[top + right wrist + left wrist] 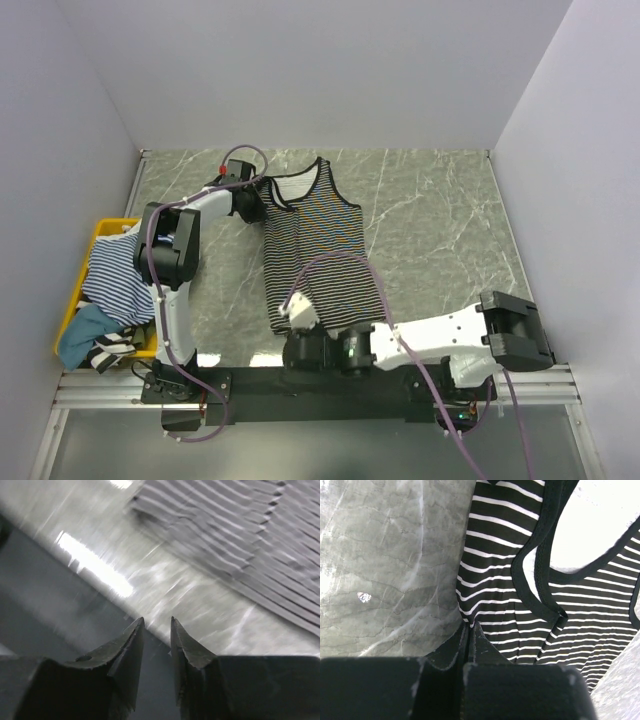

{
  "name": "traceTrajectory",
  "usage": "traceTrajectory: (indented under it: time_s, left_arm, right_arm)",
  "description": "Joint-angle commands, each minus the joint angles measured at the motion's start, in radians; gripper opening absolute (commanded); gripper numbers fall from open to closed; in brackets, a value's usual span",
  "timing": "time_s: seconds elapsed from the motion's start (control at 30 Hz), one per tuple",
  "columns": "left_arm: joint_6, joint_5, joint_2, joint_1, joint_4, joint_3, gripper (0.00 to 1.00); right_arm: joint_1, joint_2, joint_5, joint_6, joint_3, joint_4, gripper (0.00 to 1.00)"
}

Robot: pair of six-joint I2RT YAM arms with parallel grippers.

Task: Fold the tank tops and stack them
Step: Fold the tank top

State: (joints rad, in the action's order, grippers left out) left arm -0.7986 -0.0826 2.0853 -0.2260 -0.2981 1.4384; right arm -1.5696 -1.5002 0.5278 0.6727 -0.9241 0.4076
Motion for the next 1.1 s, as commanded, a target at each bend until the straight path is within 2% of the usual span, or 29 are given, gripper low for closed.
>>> traceTrajectory:
  time_s: [0.0,0.2,0.33,0.5,0.7,0.9,1.07]
  left_arm:
    - [0.042,0.000,-0.027,0.001,0.010,-0.016,0.01]
    - [0.039,-0.034,-0.099,0.001,0.053,-0.062,0.13]
    - [0.016,-0.016,-0.155,0.001,0.047,-0.081,0.22]
    - [0.001,0.038,-0.221,0.001,0.034,-0.087,0.38]
    - [-0.010,0.063,-0.238,0.005,0.016,-0.059,0.41]
    - [-0.017,0.075,-0.222,0.034,0.001,-0.036,0.45]
    - [-0.024,0.080,-0.208,0.069,-0.018,-0.021,0.46]
  right_arm:
    - [0.124,0.044,0.002,0.019,-0.045,-0.028,0.36]
    - [0.256,-0.043,-0.087,-0.038,-0.110,-0.148,0.38]
    - [0.278,-0.153,-0.141,-0.050,-0.137,-0.203,0.38]
    - [0.278,-0.215,-0.205,-0.015,-0.079,-0.271,0.39]
    - [0.261,-0.224,-0.249,0.039,0.017,-0.322,0.40]
    - [0.159,-0.223,-0.272,0.102,0.074,-0.320,0.40]
    - [0.100,-0.132,-0.279,0.159,0.136,-0.300,0.39]
